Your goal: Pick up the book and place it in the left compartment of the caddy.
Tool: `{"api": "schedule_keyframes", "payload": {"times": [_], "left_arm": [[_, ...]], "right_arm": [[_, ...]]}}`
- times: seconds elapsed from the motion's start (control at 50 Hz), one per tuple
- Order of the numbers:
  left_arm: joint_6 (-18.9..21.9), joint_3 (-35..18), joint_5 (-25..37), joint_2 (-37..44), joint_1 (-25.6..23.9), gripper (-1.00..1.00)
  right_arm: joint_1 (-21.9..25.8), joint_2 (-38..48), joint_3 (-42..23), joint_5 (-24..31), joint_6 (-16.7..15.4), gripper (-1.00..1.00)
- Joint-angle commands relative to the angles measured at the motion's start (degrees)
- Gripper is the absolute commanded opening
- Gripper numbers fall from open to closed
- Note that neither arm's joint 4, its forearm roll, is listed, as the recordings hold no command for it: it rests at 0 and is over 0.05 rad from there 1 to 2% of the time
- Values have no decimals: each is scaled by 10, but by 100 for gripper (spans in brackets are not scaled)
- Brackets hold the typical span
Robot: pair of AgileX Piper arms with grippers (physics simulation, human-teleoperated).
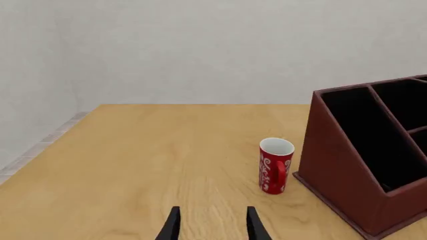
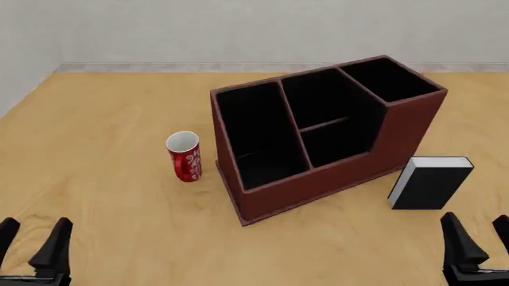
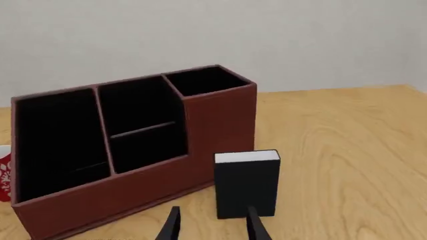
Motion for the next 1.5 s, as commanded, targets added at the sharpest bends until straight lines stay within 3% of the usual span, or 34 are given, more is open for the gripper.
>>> {"api": "schedule_keyframes", "payload": {"times": [0.02, 0.34, 0.52, 0.64, 0.66, 0.76, 1.04, 1.14, 1.16, 1.2, 1.5], "left_arm": [[0, 0, 0, 0, 0, 100], [0, 0, 0, 0, 0, 100], [0, 0, 0, 0, 0, 100], [0, 0, 0, 0, 0, 100], [0, 0, 0, 0, 0, 100], [0, 0, 0, 0, 0, 100], [0, 0, 0, 0, 0, 100], [0, 0, 0, 0, 0, 100], [0, 0, 0, 0, 0, 100], [0, 0, 0, 0, 0, 100], [0, 0, 0, 0, 0, 100]], "right_arm": [[28, -24, 27, -31, -32, 100], [44, -23, 24, -22, -46, 100], [47, -28, -28, 35, -88, 100], [60, -26, -79, 94, -145, 100], [70, 46, -107, 114, -235, 100], [63, 74, -124, 123, -270, 100], [80, 120, -156, 157, -326, 100], [88, 133, -182, 189, -359, 100], [83, 155, -219, 223, -399, 100], [78, 161, -225, 230, -417, 100], [79, 197, -341, 352, -514, 100]]}}
